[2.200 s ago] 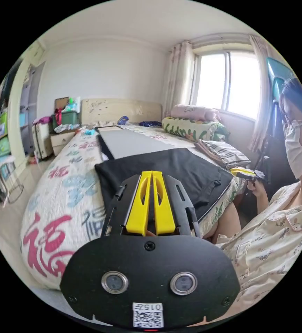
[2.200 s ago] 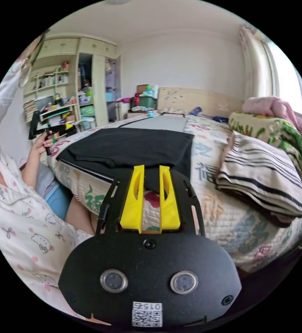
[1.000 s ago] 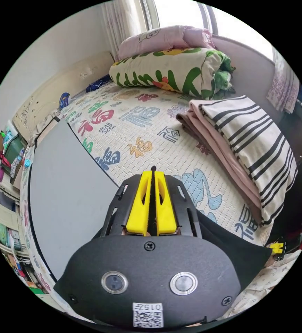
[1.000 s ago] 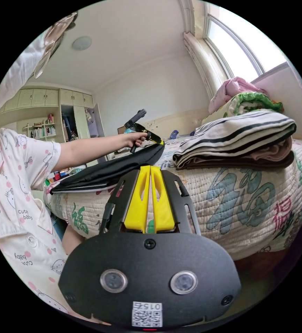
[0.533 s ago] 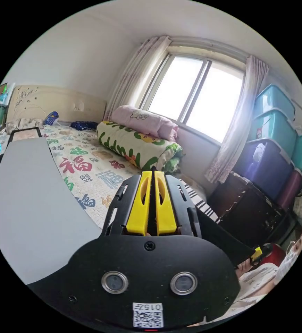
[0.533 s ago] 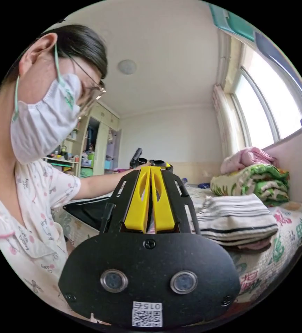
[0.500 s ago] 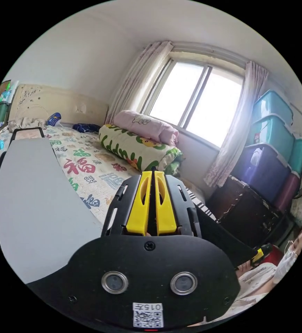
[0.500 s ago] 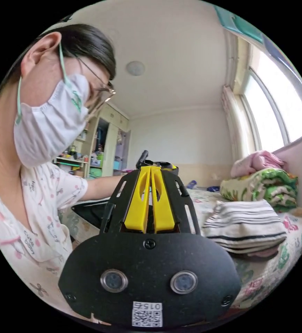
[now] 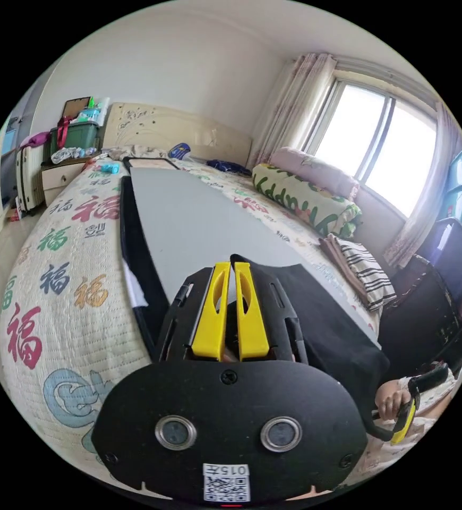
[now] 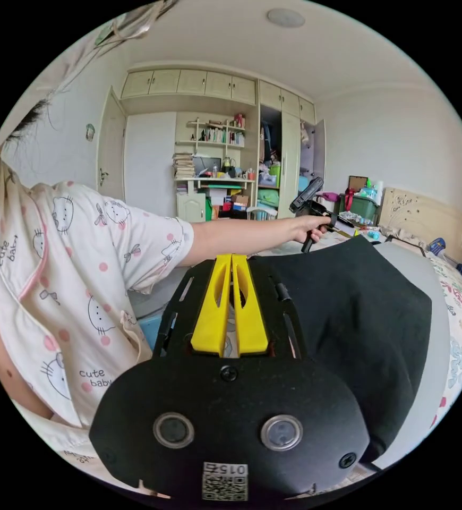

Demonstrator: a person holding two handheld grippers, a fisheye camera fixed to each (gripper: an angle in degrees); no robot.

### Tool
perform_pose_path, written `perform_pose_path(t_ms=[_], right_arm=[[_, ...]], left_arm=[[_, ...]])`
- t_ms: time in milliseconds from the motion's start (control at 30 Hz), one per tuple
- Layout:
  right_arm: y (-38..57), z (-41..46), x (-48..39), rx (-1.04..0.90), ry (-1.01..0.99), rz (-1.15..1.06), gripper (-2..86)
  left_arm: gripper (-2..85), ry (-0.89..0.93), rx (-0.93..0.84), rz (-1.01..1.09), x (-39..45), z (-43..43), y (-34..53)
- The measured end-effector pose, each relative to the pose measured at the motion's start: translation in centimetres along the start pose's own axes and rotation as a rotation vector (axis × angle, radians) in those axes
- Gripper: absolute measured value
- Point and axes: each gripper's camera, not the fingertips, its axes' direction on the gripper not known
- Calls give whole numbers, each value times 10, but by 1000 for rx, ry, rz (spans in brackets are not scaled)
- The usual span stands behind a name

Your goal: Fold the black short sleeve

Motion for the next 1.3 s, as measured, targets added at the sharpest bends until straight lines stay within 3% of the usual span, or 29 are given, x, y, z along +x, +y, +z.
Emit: perform_pose_path(t_ms=[100, 233, 300, 433, 633, 767, 933, 1067, 1300], right_arm=[[-6, 4, 0, -38, -25, 22, -8], [-16, 4, -9, -57, -30, 2, -7], [-20, 2, -14, -58, -27, -9, -7], [-27, -3, -19, -73, -45, 17, -7], [-40, -21, -40, -48, -63, 11, -8], [-43, -7, -57, -109, -79, -5, -6], [-42, -1, -74, -204, -75, 8, 6], [-45, -33, -104, -217, 78, -81, 67], [-39, -37, -141, -298, 231, -170, 80]], left_arm=[[23, 10, 36, -81, -38, -15, 5], [106, 260, -47, -107, -61, -3, 0], [111, 276, -104, -50, -47, 9, -4], [74, 149, -185, 105, -1, 27, -13], [26, -3, -33, 258, 50, -16, 1], [22, -167, -130, 326, 69, 2, 13], [22, -203, -170, 356, 76, 18, 20], [23, -224, -160, 372, 84, 20, 21], [24, -240, -150, 380, 91, 20, 13]])
